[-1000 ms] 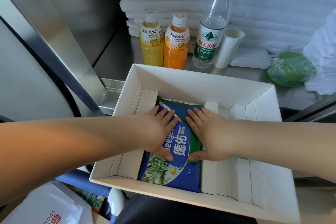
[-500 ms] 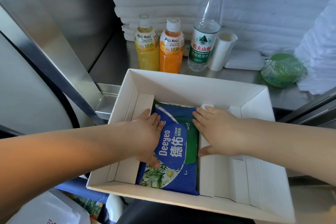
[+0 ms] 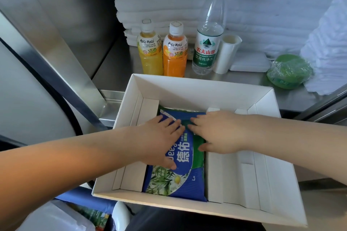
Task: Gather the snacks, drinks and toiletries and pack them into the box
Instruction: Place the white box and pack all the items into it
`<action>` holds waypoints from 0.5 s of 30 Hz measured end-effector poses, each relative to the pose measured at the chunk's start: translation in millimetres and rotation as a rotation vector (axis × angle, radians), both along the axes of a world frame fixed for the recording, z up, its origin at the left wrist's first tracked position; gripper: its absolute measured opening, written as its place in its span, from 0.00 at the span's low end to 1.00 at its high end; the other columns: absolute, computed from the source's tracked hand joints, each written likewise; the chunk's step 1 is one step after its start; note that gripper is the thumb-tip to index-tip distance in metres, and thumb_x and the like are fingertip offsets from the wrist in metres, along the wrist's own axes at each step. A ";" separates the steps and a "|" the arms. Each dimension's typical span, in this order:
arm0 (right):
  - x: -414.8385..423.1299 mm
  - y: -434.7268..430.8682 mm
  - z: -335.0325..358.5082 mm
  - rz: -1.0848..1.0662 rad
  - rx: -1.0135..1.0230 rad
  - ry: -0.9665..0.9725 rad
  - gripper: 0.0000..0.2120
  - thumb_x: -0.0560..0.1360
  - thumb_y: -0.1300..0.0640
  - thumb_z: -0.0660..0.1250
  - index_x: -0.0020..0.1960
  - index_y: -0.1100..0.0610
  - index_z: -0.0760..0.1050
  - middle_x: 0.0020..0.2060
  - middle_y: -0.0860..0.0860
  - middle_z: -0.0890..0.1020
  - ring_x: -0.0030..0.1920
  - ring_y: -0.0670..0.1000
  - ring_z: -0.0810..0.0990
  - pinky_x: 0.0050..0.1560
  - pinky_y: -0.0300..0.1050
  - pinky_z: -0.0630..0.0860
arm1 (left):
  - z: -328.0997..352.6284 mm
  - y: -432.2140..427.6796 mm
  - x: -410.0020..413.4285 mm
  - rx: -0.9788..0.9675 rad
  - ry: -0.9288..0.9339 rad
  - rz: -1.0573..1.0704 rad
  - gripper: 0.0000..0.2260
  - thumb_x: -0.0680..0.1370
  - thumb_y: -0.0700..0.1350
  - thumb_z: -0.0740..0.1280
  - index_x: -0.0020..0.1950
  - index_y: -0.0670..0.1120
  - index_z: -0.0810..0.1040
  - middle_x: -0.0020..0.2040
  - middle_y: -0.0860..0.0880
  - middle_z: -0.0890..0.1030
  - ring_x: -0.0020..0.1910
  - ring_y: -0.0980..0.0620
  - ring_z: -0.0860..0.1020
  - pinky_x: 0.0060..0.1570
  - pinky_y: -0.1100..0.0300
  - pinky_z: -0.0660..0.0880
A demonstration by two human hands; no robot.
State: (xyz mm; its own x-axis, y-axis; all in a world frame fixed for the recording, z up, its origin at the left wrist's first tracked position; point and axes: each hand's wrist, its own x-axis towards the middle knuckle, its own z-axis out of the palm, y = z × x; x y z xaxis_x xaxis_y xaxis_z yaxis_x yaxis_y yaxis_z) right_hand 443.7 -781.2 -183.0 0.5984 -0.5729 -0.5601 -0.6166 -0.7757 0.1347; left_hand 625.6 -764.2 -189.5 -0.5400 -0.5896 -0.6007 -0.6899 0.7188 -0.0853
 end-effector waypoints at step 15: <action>-7.9 -1.1 19.4 0.066 -0.036 -0.189 0.23 0.79 0.44 0.54 0.69 0.55 0.67 0.63 0.52 0.71 0.62 0.52 0.72 0.58 0.52 0.73 | 11.3 -6.3 9.5 -0.109 0.159 -0.009 0.37 0.76 0.64 0.56 0.77 0.48 0.43 0.77 0.48 0.47 0.75 0.50 0.49 0.71 0.56 0.44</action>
State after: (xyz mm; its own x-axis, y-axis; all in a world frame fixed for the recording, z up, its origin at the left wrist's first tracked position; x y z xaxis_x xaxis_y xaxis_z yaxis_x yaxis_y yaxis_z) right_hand 435.8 -782.3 -163.6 0.7278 -0.5468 -0.4139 -0.5817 -0.8119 0.0497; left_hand 635.2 -770.6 -178.2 -0.6287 -0.6409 -0.4404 -0.6944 0.7177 -0.0532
